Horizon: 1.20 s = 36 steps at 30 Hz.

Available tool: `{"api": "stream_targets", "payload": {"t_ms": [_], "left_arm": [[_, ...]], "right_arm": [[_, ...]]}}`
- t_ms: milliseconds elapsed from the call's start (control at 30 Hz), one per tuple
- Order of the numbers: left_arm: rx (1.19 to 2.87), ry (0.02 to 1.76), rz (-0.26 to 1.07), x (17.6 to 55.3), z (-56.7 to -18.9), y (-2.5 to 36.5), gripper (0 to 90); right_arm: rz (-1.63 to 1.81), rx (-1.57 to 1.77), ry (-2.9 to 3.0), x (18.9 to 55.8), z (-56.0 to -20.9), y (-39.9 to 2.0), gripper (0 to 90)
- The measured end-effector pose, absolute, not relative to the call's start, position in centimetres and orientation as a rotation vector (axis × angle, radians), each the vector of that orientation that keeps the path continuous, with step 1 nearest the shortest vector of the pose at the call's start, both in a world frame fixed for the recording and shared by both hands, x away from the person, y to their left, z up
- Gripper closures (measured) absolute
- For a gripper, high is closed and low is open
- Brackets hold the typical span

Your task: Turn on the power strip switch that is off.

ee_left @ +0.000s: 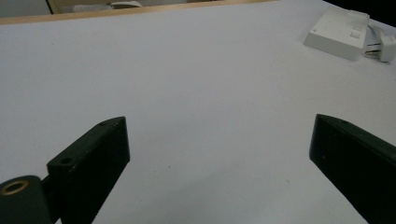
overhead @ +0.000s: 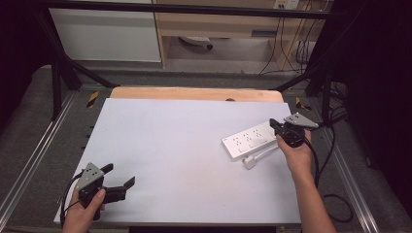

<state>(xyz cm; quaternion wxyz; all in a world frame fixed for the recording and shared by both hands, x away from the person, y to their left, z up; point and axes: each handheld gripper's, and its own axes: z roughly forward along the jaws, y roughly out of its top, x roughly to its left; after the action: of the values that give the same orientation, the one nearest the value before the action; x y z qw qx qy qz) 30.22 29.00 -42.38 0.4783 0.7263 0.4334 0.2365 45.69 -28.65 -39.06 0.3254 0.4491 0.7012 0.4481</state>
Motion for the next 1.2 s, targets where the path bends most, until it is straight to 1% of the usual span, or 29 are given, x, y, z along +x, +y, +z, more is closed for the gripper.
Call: {"api": "stream_targets", "payload": {"t_ms": [1200], "left_arm": [[1.773,1.057,0.578,30.2,-42.3,29.0,5.1]], "right_arm": [[1.105,1.274,1.876,45.9,-42.4,-30.7,90.0]]}}
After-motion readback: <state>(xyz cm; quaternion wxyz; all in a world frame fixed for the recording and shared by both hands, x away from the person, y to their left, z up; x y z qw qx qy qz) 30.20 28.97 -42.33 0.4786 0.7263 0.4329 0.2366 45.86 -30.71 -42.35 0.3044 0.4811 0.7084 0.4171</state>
